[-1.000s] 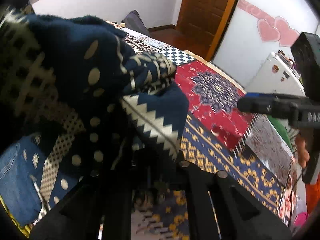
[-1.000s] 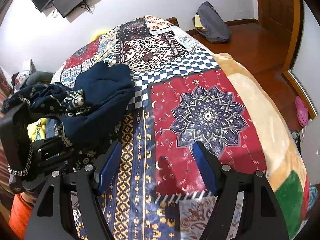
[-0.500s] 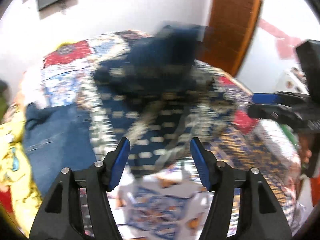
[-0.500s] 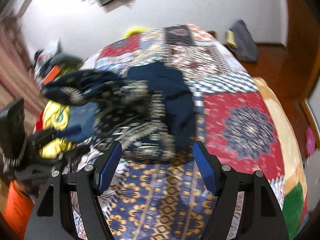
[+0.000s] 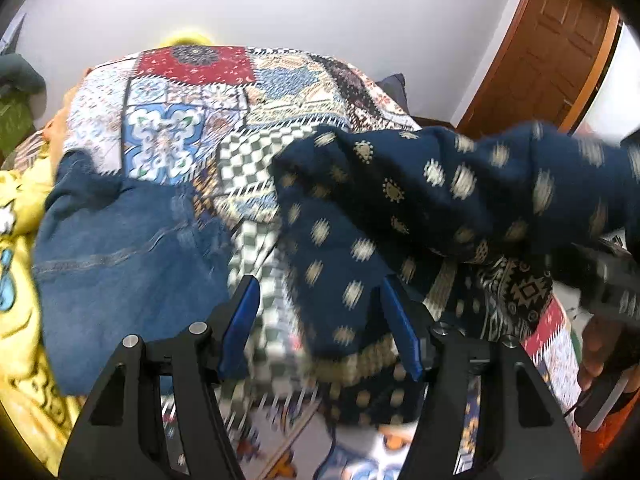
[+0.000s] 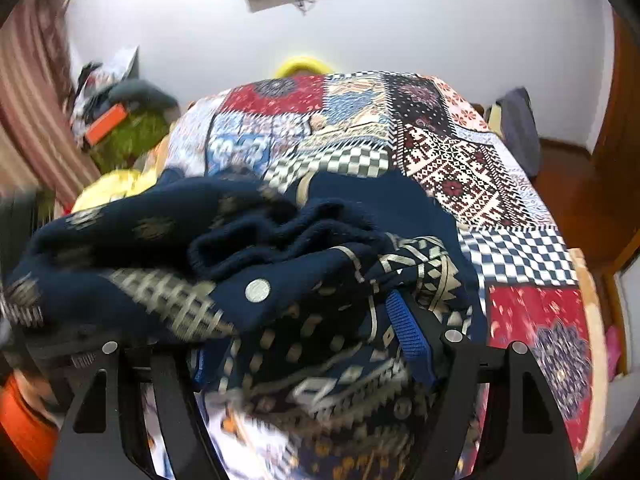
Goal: Fold large clothes
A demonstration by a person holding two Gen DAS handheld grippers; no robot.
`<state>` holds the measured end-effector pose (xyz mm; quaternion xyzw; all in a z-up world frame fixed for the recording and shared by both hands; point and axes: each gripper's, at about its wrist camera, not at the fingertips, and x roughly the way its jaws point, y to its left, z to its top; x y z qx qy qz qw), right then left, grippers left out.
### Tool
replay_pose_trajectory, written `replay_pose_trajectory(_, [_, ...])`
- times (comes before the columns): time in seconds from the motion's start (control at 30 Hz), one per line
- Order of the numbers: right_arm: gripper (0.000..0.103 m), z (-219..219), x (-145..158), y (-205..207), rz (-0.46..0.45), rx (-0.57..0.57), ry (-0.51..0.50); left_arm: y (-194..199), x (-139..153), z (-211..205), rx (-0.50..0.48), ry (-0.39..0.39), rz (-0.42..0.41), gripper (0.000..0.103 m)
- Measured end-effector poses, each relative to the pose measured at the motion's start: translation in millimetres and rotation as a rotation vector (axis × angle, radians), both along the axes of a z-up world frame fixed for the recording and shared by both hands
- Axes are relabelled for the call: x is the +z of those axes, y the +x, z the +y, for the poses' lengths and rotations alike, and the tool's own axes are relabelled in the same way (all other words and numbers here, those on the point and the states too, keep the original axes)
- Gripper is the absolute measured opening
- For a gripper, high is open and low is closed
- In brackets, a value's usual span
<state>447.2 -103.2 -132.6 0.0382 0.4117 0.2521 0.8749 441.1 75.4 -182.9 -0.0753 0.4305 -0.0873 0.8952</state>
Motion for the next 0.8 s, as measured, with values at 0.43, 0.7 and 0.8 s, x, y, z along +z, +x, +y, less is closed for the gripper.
replay_pose_trajectory(0.43, [0.071, -70, -6, 49, 0.057, -0.178, 0.079, 91, 2, -20, 0.063, 0.057, -0.041, 0.064])
replay_pose_trajectory(0.7, [0.071, -23, -48, 20, 0.105, 0.022, -0.090, 46, -11, -42, -0.020, 0.107, -0.016, 0.076])
replay_pose_trajectory(0.8, [0.071, -26, -60, -1, 0.100, 0.040, -0.149, 20, -19, -48, -0.051, 0.121, 0.006, 0.091])
